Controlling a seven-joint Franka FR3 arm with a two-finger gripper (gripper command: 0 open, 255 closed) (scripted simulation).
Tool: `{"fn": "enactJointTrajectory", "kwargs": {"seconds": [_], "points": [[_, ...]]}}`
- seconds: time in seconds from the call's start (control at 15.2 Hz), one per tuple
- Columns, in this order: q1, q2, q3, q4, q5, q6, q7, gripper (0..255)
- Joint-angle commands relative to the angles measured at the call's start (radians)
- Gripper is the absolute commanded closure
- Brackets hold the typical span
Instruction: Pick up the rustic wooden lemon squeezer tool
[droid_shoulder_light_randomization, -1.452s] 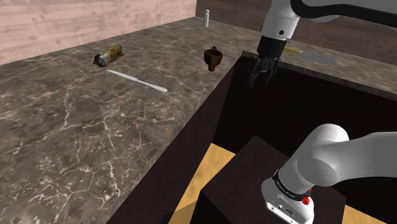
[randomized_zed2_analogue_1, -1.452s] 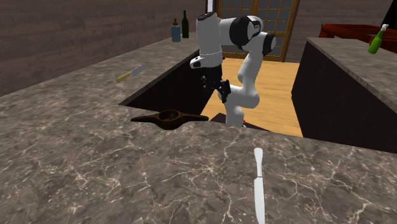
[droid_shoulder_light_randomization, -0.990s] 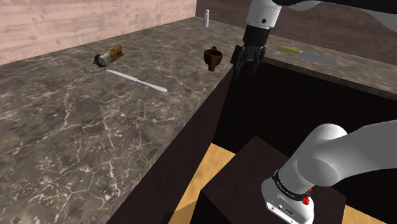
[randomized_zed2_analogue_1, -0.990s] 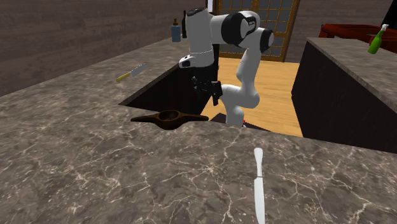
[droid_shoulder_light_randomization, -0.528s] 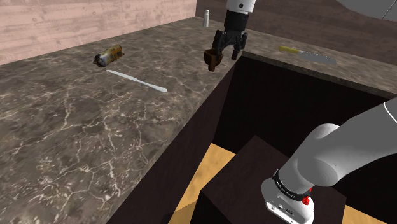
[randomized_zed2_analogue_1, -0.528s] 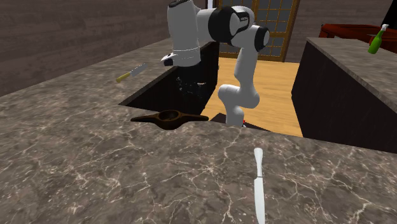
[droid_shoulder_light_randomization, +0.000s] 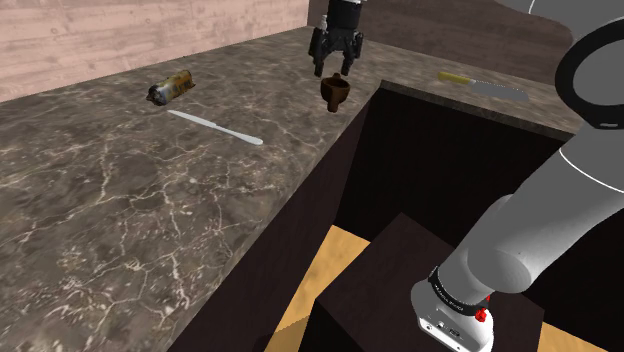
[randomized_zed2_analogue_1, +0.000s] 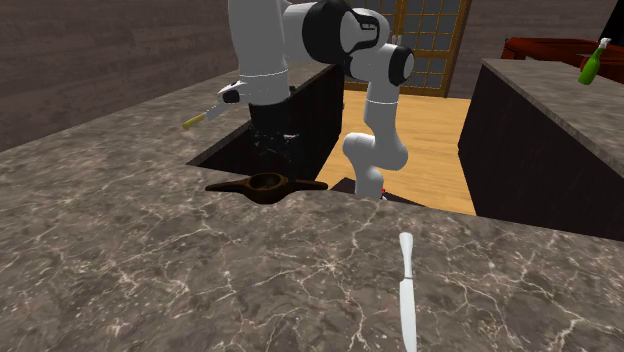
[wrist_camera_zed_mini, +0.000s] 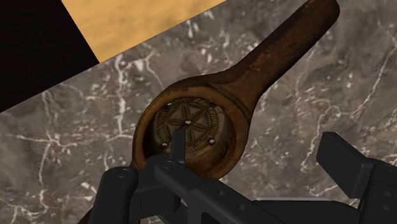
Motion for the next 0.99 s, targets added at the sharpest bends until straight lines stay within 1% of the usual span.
{"fn": "enactJointTrajectory", "kwargs": {"seconds": [0.0, 0.33, 0.46, 0.53, 0.92], "points": [[0.001, 0.015, 0.001, 0.001, 0.0, 0.015, 0.0, 0], [0.001, -0.005, 0.002, -0.099, -0.001, 0.095, -0.004, 0], [0.001, -0.005, 0.002, -0.099, -0.001, 0.095, -0.004, 0], [0.001, -0.002, 0.001, -0.094, -0.001, 0.093, -0.004, 255], [0.001, -0.003, 0.001, -0.097, -0.001, 0.095, -0.005, 255]]}}
